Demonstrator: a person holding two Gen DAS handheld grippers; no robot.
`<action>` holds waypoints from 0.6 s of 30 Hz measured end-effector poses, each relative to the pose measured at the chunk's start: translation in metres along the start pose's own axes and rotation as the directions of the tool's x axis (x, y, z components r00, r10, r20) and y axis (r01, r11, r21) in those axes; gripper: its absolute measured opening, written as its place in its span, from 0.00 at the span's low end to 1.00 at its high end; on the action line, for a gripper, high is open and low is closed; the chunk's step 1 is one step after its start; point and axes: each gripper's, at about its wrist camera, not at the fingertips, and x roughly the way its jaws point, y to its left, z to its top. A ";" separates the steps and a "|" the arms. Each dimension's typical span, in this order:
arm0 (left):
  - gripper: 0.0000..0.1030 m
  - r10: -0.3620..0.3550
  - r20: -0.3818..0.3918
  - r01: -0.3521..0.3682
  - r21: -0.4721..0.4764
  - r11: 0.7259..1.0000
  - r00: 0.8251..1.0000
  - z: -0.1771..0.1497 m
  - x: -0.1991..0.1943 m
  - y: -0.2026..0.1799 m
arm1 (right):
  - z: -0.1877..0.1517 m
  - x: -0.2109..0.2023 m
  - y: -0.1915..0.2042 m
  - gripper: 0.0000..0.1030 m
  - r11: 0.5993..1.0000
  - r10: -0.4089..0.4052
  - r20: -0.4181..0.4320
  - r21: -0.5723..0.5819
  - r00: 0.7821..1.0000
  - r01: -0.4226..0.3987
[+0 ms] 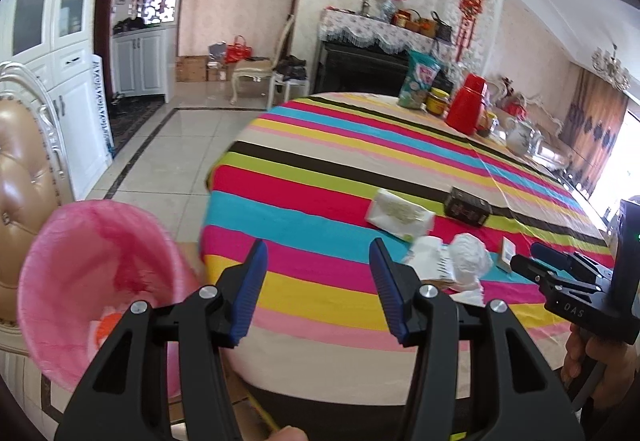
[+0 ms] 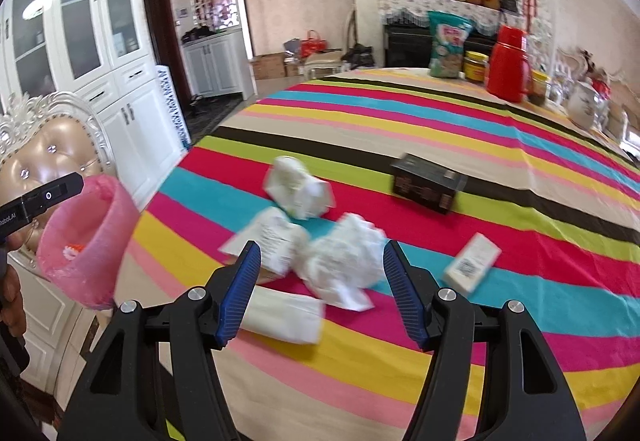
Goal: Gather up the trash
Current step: 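Move both tools back from the bin to the trash on the table, then grasp the white printed plastic bag with the left tool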
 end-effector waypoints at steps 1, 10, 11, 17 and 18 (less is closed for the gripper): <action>0.50 -0.007 -0.007 0.007 0.009 1.000 1.000 0.000 0.005 -0.008 | -0.002 -0.001 -0.008 0.61 1.000 -0.010 0.000 0.010 1.000 0.010; 0.54 -0.052 -0.068 0.057 0.064 0.996 0.996 -0.001 0.045 -0.058 | -0.008 0.002 -0.050 0.64 0.997 -0.044 -0.004 0.065 0.999 0.044; 0.55 -0.057 -0.075 0.062 0.069 0.996 0.996 -0.001 0.049 -0.062 | -0.008 0.003 -0.053 0.65 0.997 -0.046 -0.005 0.068 0.999 0.046; 0.62 -0.082 -0.127 0.094 0.091 0.991 0.988 -0.005 0.078 -0.089 | -0.012 0.009 -0.073 0.68 0.994 -0.065 -0.013 0.088 0.998 0.066; 0.62 -0.084 -0.134 0.097 0.093 0.991 0.987 -0.006 0.081 -0.091 | -0.013 0.010 -0.076 0.68 0.993 -0.068 -0.017 0.093 0.998 0.069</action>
